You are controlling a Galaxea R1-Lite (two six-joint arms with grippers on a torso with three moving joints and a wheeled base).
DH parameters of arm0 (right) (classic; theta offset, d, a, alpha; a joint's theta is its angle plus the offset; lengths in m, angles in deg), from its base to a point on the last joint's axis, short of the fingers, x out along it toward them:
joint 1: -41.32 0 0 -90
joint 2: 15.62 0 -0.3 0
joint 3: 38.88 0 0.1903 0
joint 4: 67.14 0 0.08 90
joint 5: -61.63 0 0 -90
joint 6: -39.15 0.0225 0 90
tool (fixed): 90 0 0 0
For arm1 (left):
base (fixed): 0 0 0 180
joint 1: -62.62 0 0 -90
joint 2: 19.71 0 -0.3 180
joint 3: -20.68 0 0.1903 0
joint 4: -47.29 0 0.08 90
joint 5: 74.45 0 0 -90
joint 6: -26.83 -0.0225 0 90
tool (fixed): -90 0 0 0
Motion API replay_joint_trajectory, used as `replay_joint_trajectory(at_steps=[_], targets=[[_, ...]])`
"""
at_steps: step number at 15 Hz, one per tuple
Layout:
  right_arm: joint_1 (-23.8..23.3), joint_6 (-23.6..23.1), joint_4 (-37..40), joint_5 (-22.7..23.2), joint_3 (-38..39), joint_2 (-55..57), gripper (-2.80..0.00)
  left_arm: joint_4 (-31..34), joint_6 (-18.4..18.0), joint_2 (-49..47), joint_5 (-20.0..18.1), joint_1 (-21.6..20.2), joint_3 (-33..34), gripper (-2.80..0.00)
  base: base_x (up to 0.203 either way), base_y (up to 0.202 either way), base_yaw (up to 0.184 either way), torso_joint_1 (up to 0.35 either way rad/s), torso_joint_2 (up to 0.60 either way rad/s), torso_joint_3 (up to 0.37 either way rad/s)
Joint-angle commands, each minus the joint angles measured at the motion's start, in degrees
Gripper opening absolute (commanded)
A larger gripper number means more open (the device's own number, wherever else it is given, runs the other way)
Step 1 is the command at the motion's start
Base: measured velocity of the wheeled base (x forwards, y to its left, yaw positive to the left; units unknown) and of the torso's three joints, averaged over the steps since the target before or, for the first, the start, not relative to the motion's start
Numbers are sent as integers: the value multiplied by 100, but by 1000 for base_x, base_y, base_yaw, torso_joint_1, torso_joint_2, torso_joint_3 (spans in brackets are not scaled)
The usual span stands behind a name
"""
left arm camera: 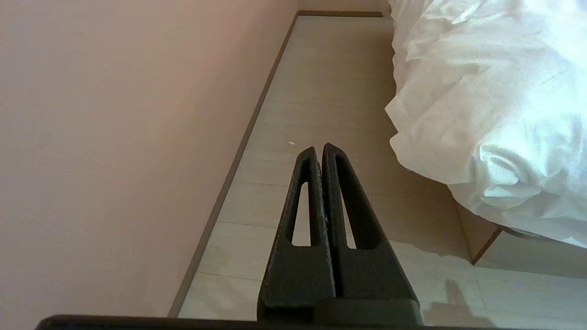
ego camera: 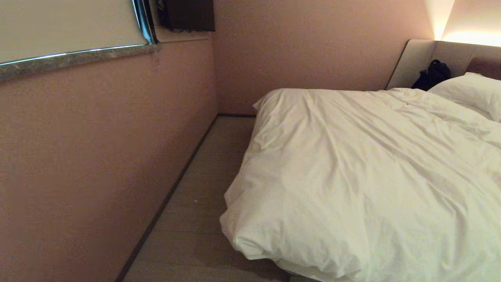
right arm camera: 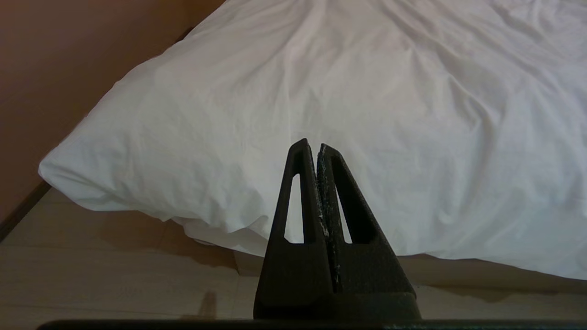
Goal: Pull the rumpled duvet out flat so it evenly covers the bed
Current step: Flatten the corners of the folded blanket
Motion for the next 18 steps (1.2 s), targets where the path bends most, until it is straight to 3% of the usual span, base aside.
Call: replay_joint_trajectory(at_steps=[1, 18], targets=[[0, 2, 2, 0, 0, -2, -280, 6, -22, -2, 12, -1, -1, -280, 0, 0, 0, -114, 293, 159], [0, -6, 2, 0, 0, -2, -280, 6, -14, 1, 12, -1, -1, -280, 0, 0, 0, -147, 421, 270]])
